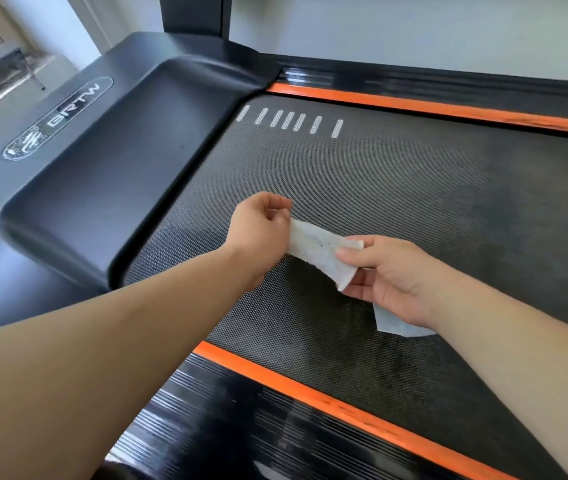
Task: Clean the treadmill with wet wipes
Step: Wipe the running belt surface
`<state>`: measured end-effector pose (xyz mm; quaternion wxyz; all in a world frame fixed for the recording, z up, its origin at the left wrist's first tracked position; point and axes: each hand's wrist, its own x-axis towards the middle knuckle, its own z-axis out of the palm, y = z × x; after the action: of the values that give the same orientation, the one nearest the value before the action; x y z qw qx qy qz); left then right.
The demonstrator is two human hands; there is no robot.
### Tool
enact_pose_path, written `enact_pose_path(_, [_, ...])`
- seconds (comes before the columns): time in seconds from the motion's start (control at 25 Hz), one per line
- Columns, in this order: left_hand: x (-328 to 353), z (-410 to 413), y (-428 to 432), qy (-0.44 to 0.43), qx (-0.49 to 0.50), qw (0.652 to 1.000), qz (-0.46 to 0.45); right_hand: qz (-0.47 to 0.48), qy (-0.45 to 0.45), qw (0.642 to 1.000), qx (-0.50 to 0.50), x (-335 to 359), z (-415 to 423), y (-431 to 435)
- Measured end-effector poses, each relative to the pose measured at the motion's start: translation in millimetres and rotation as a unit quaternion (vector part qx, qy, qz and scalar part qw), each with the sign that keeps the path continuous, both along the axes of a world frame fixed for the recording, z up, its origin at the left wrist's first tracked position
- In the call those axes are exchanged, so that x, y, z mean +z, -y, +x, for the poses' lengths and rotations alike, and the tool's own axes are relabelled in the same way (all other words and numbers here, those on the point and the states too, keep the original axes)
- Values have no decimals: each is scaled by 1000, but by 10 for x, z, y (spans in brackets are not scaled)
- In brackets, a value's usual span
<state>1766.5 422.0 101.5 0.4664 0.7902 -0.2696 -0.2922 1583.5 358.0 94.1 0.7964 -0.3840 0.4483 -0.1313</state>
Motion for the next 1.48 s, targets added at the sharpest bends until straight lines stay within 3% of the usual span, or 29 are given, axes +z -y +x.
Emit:
enact_pose_path(0.12, [-16,79,-21,90,-16,996,1,15,-21,999,-37,-47,-33,37])
enact_pose_path(0.28, [-33,219,-26,136,14,990,14,14,-36,998,-48,-4,50,109])
enact_pose_path(0.56, [-96,470,-44,183,25,981,63,-147,-222,961,-72,37,455,122])
enact_pose_path(0.72, [-108,616,-65,165,41,981,96,-105,-216,965,-102,52,540,107])
enact_pose_path(0.84, [-26,628,-40,215,37,968,120,-108,-189,969,-117,140,499,179])
enact_pose_path(0.92, [41,438,-3,293,-44,952,81,-179,-206,956,-104,159,363,232])
enact_pose_path(0.96, [65,269,18,324,-113,938,55,-260,-256,928,-70,142,240,273])
enact_pose_path(1.04, [56,-182,6,362,-301,882,29,-428,-381,816,75,94,-40,337])
enact_pose_path(1.08, [31,-428,-24,360,-396,844,25,-468,-416,766,144,71,-176,349])
enact_pose_path(1.12, [-2,-646,-54,355,-472,807,23,-479,-425,744,188,39,-294,368])
enact_pose_path(1.24, [-124,-1031,-110,383,-563,730,63,-492,-363,761,215,-58,-510,404])
enact_pose_path(1.48, [-292,-992,-151,352,-572,740,37,-504,-319,767,238,-94,-625,413])
